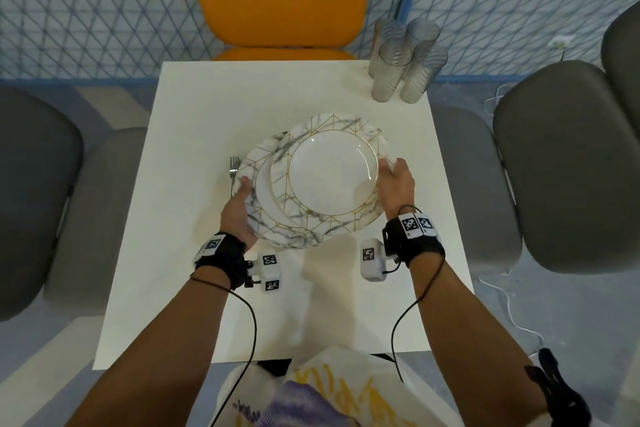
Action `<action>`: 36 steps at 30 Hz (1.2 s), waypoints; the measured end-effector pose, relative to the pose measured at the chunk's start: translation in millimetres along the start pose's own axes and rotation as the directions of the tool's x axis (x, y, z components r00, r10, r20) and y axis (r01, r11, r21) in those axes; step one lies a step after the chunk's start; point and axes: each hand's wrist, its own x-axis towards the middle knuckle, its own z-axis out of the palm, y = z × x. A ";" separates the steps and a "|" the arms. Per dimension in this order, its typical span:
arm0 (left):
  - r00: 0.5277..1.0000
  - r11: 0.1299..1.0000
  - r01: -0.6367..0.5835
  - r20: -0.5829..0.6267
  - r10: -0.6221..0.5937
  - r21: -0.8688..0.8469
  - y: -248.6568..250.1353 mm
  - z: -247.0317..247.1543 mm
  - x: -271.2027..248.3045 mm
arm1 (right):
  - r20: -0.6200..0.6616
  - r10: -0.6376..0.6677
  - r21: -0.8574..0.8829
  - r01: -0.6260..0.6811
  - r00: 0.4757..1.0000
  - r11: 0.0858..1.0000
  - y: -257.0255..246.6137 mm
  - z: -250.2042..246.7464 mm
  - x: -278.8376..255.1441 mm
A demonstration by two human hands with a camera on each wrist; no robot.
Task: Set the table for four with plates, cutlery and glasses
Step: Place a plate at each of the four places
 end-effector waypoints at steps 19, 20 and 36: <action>0.974 0.996 -0.095 -0.207 0.093 0.000 29.9 -57.4 -15.3 | -0.307 0.470 0.214 -0.421 0.828 0.881 77.8 -51.2 22.4; 0.974 0.996 -0.092 -0.206 0.090 0.003 29.6 -56.8 -15.4 | -0.313 0.463 0.192 -0.423 0.829 0.886 78.6 -50.8 23.0; 0.974 0.995 -0.088 -0.206 0.095 0.042 34.0 -49.2 -14.6 | -0.315 0.355 -0.247 -0.437 0.880 0.865 80.4 -49.1 39.4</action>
